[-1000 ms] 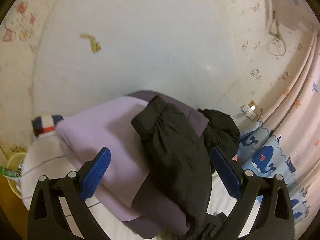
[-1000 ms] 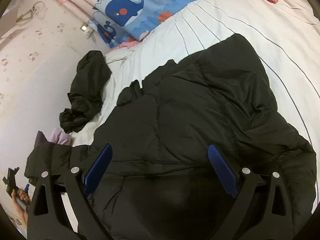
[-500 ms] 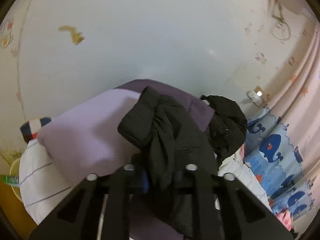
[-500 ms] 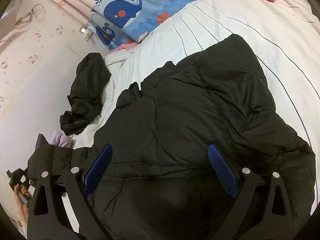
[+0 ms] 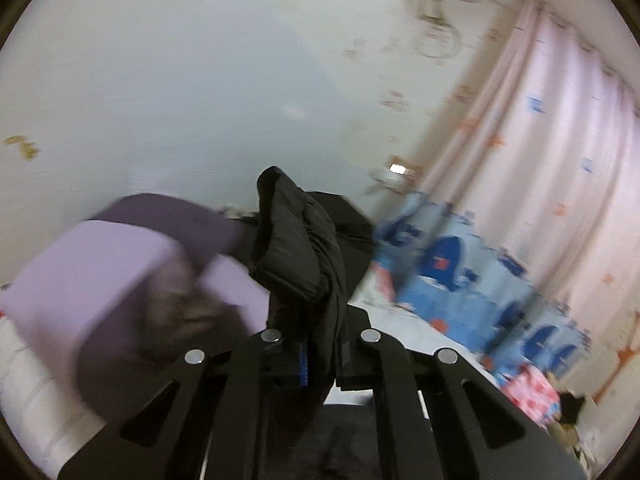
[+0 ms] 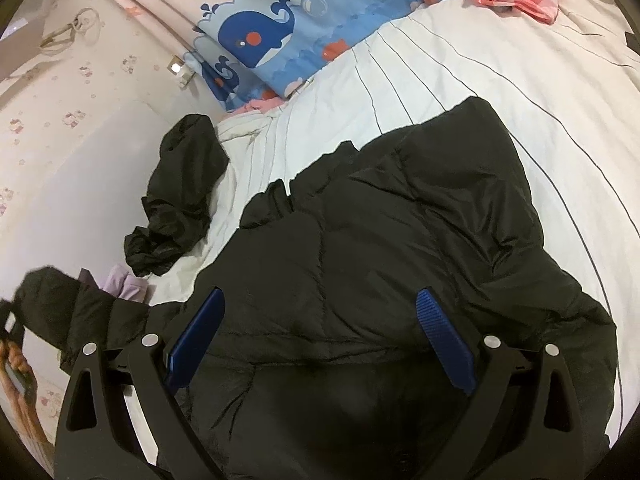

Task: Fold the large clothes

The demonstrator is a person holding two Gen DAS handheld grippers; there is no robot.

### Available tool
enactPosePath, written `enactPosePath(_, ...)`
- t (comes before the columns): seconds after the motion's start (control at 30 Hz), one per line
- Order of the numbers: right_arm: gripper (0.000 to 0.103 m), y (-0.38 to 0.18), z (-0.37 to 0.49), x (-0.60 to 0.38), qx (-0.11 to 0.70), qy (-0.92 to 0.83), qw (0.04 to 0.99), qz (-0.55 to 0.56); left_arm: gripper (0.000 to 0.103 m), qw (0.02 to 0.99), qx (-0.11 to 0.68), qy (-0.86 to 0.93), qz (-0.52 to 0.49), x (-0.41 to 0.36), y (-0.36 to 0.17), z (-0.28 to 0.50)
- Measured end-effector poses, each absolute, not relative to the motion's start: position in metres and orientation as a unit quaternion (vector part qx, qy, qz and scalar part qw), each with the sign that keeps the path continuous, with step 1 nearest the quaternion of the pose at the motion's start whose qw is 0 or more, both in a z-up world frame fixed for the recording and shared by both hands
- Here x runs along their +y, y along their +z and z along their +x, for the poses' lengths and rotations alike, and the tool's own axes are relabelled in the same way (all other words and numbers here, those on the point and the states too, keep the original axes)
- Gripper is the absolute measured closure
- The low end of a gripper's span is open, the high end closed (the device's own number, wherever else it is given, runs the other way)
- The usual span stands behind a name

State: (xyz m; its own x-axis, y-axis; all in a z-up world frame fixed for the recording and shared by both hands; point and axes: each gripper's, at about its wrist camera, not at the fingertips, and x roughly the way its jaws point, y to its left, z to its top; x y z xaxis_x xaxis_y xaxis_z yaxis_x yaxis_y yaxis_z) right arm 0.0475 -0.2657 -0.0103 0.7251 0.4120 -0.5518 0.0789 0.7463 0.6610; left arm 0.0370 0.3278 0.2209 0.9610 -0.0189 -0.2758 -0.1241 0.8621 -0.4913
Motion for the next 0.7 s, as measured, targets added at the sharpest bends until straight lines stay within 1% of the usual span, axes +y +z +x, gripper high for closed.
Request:
enactPosePath(0.2, 0.010, -0.006, 0.046, -0.280, 0.343, 0.102, 0.860, 0.365, 0.094, 0.960, 0.136, -0.107, -0.221, 0.223, 0.232, 0.060)
enactPosePath(0.27, 0.010, -0.003, 0.045, -0.287, 0.333, 0.109, 0.855, 0.382, 0.094, 0.955, 0.144, -0.153, -0.212, 0.182, 0.225, 0.070)
enactPosePath(0.37, 0.009, -0.001, 0.043, -0.298, 0.314, 0.130, 0.845, 0.414, 0.094, 0.941, 0.168, -0.221, -0.192, 0.113, 0.200, 0.084)
enactPosePath(0.47, 0.007, -0.002, 0.044, -0.312, 0.301, 0.145, 0.829, 0.449, 0.094, 0.923, 0.208, -0.275, -0.169, 0.041, 0.157, 0.100)
enactPosePath(0.57, 0.007, -0.004, 0.043, -0.327, 0.290, 0.151, 0.816, 0.477, 0.094, 0.903, 0.266, -0.309, -0.134, -0.034, 0.093, 0.111)
enactPosePath(0.7, 0.007, -0.014, 0.047, -0.342, 0.281, 0.188, 0.776, 0.533, 0.094, 0.880, 0.335, -0.328, -0.073, -0.098, 0.020, 0.113)
